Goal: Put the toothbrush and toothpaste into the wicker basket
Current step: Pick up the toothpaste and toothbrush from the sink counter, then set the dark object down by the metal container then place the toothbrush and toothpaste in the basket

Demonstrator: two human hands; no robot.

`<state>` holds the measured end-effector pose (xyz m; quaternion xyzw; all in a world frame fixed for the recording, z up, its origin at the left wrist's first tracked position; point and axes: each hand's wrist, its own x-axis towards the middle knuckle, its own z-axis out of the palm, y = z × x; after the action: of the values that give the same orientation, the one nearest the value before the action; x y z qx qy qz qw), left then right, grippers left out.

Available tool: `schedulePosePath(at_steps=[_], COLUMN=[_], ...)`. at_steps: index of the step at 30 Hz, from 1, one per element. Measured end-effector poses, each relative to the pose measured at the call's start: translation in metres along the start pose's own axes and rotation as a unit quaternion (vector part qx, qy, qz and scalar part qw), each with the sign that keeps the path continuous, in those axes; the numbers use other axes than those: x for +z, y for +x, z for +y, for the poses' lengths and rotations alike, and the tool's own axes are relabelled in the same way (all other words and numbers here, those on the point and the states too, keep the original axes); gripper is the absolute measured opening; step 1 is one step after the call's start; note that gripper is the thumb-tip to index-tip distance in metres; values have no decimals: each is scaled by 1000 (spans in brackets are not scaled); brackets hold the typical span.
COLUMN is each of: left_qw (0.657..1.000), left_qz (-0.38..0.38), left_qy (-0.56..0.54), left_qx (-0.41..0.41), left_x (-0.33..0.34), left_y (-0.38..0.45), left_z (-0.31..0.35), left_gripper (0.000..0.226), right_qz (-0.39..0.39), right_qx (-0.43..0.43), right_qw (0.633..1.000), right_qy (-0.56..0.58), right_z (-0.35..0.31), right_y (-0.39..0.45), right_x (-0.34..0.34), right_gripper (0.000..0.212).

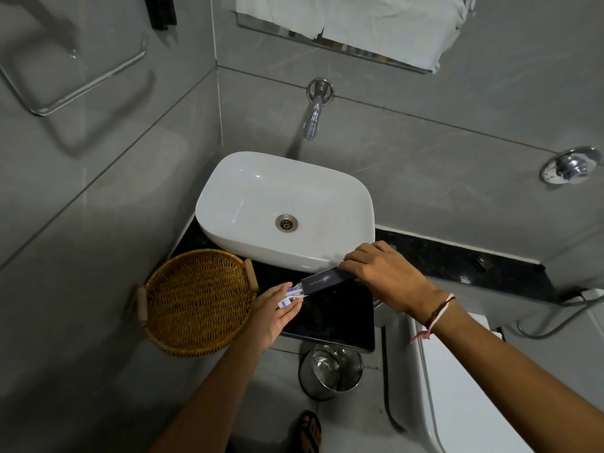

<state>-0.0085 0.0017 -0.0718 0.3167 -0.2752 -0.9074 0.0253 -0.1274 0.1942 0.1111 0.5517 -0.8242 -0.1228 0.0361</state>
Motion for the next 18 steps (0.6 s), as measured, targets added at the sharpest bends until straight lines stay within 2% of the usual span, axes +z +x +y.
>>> schedulePosePath(at_steps=[4, 10, 14, 18], left_qw=[999, 992, 985, 978], left_qz=[-12, 6, 26, 10], left_qy=[18, 109, 161, 200], left_qx=[29, 57, 60, 51], left_x=[-5, -6, -1, 11], left_y=[1, 6, 10, 12], left_z=[-1, 0, -2, -15], left_gripper=[13, 13, 13, 17], right_qz=[-8, -50, -24, -12], right_qx=[52, 197, 346, 490], right_qw=[998, 972, 914, 826], right_qy=[30, 116, 209, 278], right_z=[5, 7, -4, -27], right_y=[-10, -58, -114, -172], right_x=[6, 41, 73, 118], right_gripper=[40, 36, 43, 52])
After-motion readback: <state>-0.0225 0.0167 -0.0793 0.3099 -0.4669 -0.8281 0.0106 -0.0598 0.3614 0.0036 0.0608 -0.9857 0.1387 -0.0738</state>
